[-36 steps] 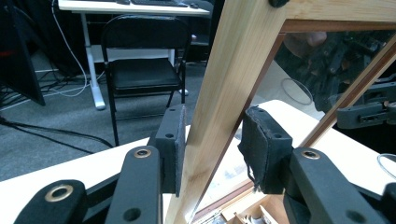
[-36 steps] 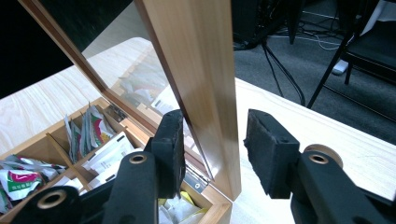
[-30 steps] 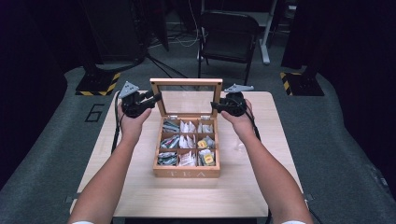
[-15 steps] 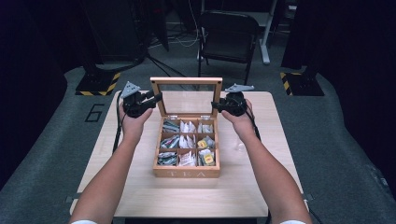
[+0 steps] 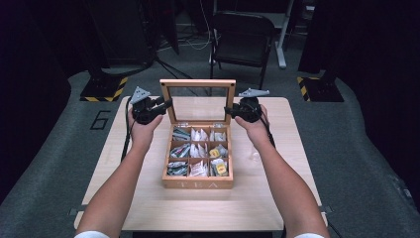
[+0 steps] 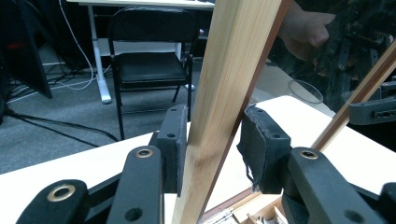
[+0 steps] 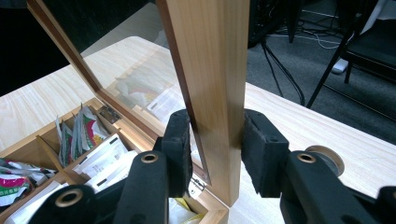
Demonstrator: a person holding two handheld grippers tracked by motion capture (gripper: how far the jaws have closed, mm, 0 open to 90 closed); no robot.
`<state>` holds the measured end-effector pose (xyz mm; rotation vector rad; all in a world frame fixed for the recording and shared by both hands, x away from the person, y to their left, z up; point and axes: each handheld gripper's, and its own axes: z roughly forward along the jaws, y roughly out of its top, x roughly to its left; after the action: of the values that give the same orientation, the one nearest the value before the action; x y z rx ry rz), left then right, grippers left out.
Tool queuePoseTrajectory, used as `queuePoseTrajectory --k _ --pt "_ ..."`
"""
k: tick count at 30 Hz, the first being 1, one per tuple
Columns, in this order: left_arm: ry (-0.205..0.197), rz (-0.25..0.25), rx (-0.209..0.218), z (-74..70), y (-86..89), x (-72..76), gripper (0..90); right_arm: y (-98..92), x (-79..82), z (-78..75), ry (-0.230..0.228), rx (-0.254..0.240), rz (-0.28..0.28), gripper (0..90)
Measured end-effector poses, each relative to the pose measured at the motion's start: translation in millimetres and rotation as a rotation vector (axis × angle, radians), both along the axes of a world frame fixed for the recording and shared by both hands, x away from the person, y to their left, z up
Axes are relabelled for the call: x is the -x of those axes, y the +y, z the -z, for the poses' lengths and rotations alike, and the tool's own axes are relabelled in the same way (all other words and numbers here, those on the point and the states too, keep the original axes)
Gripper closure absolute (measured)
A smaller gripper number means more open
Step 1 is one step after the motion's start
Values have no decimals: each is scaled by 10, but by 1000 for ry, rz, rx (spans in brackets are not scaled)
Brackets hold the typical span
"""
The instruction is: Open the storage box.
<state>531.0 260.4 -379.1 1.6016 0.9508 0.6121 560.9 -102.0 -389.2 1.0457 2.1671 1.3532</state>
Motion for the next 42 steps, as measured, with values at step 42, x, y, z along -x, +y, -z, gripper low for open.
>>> queuePoseTrajectory --k 42 --pt "32 -1 17 -48 36 89 573 43 -227 8 62 -28 78 656"
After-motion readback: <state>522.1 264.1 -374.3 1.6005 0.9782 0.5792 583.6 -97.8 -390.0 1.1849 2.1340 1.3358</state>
